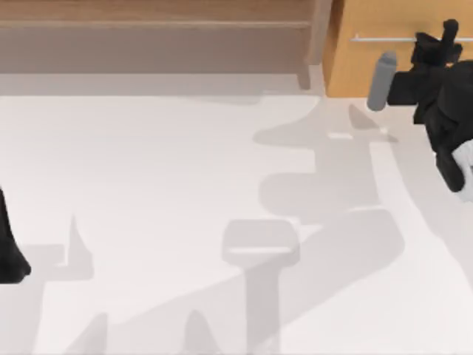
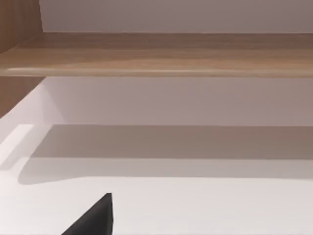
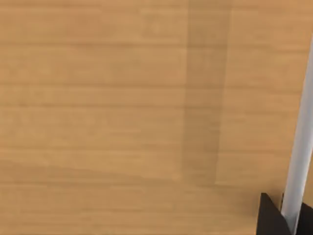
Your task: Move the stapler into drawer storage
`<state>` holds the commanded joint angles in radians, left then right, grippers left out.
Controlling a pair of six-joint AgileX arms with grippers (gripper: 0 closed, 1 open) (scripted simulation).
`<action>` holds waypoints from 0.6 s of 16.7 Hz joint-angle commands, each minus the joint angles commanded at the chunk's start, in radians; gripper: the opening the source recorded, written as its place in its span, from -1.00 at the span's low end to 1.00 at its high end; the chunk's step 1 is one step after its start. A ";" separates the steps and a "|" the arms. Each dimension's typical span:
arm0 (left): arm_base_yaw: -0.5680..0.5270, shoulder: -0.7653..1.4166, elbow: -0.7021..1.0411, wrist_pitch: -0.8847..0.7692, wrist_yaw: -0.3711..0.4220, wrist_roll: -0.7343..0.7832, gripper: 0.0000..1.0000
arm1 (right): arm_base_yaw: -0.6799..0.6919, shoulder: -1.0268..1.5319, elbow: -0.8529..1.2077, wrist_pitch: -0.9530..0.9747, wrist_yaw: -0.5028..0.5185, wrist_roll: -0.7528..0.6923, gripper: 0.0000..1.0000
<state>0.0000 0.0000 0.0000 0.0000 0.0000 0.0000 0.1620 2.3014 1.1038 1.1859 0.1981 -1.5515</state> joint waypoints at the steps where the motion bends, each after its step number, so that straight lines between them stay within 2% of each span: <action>1: 0.000 0.000 0.000 0.000 0.000 0.000 1.00 | 0.000 0.000 0.000 0.000 0.000 0.000 -0.70; 10: 0.000 0.000 0.000 0.000 0.000 0.000 1.00 | 0.000 0.000 0.000 0.000 0.000 0.000 0.66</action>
<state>0.0000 0.0000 0.0000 0.0000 0.0000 0.0000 0.1620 2.3014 1.1038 1.1859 0.1981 -1.5515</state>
